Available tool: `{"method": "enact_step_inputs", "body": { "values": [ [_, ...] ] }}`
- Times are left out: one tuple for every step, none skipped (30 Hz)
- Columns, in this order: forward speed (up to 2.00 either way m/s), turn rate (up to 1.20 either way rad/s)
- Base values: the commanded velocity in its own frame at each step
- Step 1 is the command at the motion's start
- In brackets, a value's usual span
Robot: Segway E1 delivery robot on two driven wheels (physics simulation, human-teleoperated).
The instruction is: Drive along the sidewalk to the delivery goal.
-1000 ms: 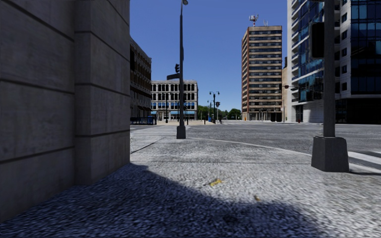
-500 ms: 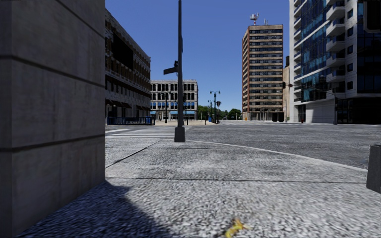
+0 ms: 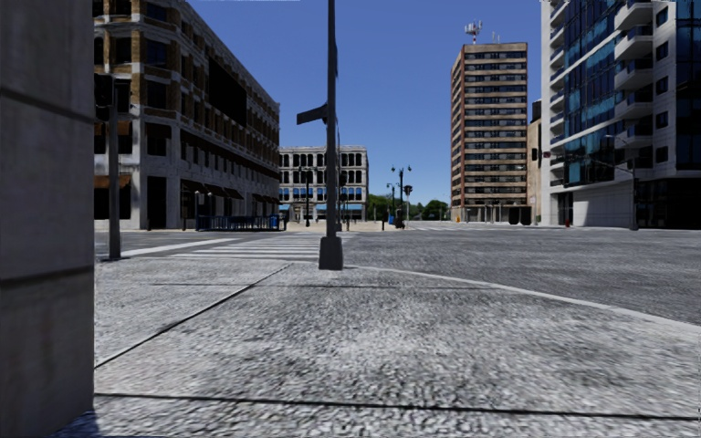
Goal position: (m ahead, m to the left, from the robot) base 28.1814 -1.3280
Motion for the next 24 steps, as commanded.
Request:
{"method": "enact_step_inputs", "body": {
  "values": [
    [2.00,0.39],
    [2.00,0.39],
    [2.00,0.39],
    [2.00,0.39],
    [2.00,0.39],
    [2.00,0.40],
    [2.00,0.40],
    [2.00,0.40],
    [2.00,0.40],
    [2.00,0.40],
    [2.00,0.40],
    [2.00,0.40],
    [2.00,0.40],
    [2.00,0.40],
    [2.00,0.40],
    [2.00,0.40],
    [2.00,0.40],
    [2.00,0.40],
    [2.00,0.40],
    [2.00,0.40],
    [2.00,0.40],
    [2.00,0.40],
    [2.00,0.40],
    [2.00,0.40]
  ]
}}
